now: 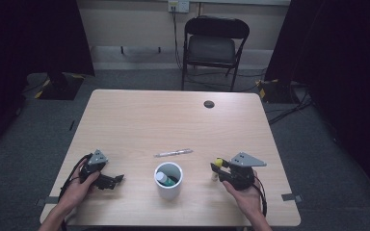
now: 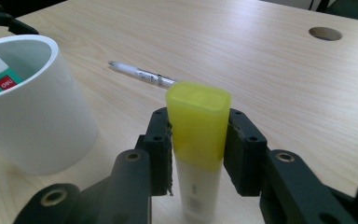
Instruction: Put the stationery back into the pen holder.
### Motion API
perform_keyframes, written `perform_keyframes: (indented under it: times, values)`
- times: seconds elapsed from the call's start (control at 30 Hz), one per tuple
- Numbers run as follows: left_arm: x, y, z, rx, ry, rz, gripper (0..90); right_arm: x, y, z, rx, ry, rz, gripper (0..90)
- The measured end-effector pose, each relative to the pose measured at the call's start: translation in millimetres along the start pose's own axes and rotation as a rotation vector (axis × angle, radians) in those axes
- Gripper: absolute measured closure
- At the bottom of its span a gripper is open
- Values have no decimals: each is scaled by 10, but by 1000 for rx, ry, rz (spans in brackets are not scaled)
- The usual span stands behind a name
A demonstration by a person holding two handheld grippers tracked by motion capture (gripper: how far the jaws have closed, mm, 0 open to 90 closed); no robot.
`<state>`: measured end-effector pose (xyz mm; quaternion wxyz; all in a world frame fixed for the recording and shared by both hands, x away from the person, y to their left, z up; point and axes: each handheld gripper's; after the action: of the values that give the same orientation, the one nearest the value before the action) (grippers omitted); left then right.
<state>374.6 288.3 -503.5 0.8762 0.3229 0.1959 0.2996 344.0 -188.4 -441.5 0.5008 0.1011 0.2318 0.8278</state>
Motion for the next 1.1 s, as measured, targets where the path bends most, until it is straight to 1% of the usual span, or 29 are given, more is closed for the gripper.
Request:
perform_keyframes:
  times: [0.03,0.07,0.13,0.23,0.4,0.5,0.6,0.63,0.83,1.1]
  values:
    - [0,0,0,0,-1,0,0,-2,-4,3,1,7,-2,667]
    - [0,0,0,0,0,0,0,-11,-12,7,1,2,4,668]
    - [0,0,0,0,0,0,0,-10,-3,4,1,2,-1,670]
    - [1,0,0,1,-1,0,0,-20,6,3,-2,-6,3,671]
    - [0,0,0,0,0,0,0,-33,23,18,-18,-11,5,672]
    - [0,0,0,0,0,0,0,-41,35,37,-33,-23,12,672]
    - [0,1,0,1,-1,0,0,-42,36,48,-38,-19,12,672]
    - [1,0,0,1,-1,0,0,-40,40,63,-45,-26,17,672]
    - [1,0,0,0,-1,0,0,-33,58,141,-71,-29,33,672]
    - [1,0,0,0,-1,0,0,-23,90,189,-93,-33,38,673]
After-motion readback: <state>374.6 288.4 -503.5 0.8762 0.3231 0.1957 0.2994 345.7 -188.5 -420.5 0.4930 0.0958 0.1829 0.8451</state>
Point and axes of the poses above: each handheld gripper's, and its own axes: y roughly backward along the jaws, z roughly out of its top, x roughly to its left, and after that the axes turned 12 degrees about -z, right-handed
